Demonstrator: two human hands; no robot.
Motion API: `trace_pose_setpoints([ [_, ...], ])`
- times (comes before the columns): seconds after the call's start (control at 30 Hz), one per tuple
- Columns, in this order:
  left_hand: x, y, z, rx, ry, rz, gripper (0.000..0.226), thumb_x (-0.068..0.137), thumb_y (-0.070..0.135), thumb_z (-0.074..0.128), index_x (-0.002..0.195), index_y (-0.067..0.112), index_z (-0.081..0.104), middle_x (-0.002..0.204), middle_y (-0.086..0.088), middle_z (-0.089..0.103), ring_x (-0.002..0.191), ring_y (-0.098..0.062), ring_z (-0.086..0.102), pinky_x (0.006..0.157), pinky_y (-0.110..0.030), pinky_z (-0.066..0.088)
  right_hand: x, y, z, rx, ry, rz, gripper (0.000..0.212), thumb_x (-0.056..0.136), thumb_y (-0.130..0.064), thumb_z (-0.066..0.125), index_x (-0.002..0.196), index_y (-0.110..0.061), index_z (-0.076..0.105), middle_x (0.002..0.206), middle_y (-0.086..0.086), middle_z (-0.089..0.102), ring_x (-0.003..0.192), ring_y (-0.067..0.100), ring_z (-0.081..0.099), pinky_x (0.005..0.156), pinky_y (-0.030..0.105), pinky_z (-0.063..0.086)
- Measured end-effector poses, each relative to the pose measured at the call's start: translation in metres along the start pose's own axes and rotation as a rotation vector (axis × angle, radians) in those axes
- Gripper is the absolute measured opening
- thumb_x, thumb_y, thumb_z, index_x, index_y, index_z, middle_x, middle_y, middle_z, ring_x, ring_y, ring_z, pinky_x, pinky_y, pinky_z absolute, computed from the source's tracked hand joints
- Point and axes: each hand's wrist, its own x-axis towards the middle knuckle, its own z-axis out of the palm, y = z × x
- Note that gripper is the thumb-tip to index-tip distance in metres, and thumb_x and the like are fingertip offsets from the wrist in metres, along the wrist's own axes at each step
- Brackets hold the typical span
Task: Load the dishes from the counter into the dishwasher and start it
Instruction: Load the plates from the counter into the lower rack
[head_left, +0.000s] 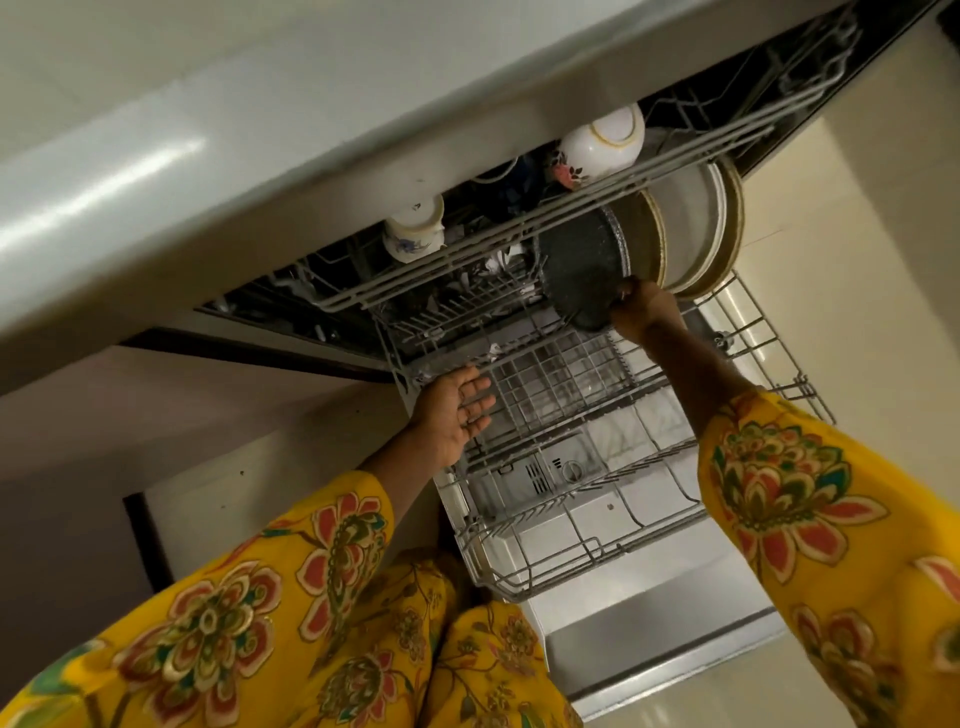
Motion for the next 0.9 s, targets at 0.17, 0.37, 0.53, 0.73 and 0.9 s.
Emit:
trace_pose_setpoints([
  [0.17,-0.025,-0.002,0.002,0.001,-0.017,0.02,0.031,0.098,0.024,0.045,0.123,0.01,0.056,0.13,-0.008,0.058,0.117,-0.024,0.056,0.092,-0.034,0.041,-0.041,0.0,-0.003,-0.07,0.0,-0.008,0.035,0.095,-0.016,0.046,0.126,-0.001,0.052,0.126,0.022,0.056,0.117,0.037,0.053,0.099,0.04,0.044],
  [0.37,-0.068,-0.003,-0.001,0.011,-0.002,0.085,0.021,0.097,0.026,0.049,0.11,0.014,0.061,0.128,-0.003,0.058,0.103,-0.018,0.056,0.088,-0.033,0.043,-0.103,-0.01,0.002,-0.002,-0.095,-0.02,0.031,0.093,-0.017,0.049,0.119,-0.002,0.058,0.123,0.02,0.058,0.108,0.031,0.054,0.089,0.034,0.041],
  [0.53,-0.116,0.001,-0.021,-0.025,0.056,0.163,0.033,0.096,0.026,0.048,0.125,0.015,0.058,0.13,0.002,0.052,0.121,-0.02,0.048,0.084,-0.032,0.04,-0.163,-0.04,-0.003,-0.081,-0.142,-0.11,0.032,0.095,-0.022,0.045,0.12,-0.005,0.057,0.125,0.017,0.057,0.116,0.032,0.053,0.096,0.036,0.042],
  [0.73,-0.179,0.006,-0.056,-0.168,0.103,0.282,0.016,0.096,0.024,0.049,0.094,0.015,0.063,0.07,0.003,0.046,0.057,-0.011,0.035,0.054,-0.023,0.031,-0.234,-0.079,0.0,-0.055,-0.198,-0.285,0.023,0.095,-0.024,0.047,0.105,-0.01,0.062,0.114,0.017,0.059,0.112,0.029,0.053,0.101,0.036,0.042],
  [0.9,-0.231,0.005,-0.092,-0.289,0.101,0.384,0.023,0.096,0.023,0.05,0.075,0.017,0.056,0.066,0.002,0.044,0.057,-0.011,0.036,0.053,-0.025,0.028,-0.296,-0.117,0.001,-0.01,-0.195,-0.37,0.038,0.096,-0.032,0.05,0.122,-0.004,0.056,0.124,0.017,0.059,0.115,0.032,0.053,0.092,0.032,0.042],
])
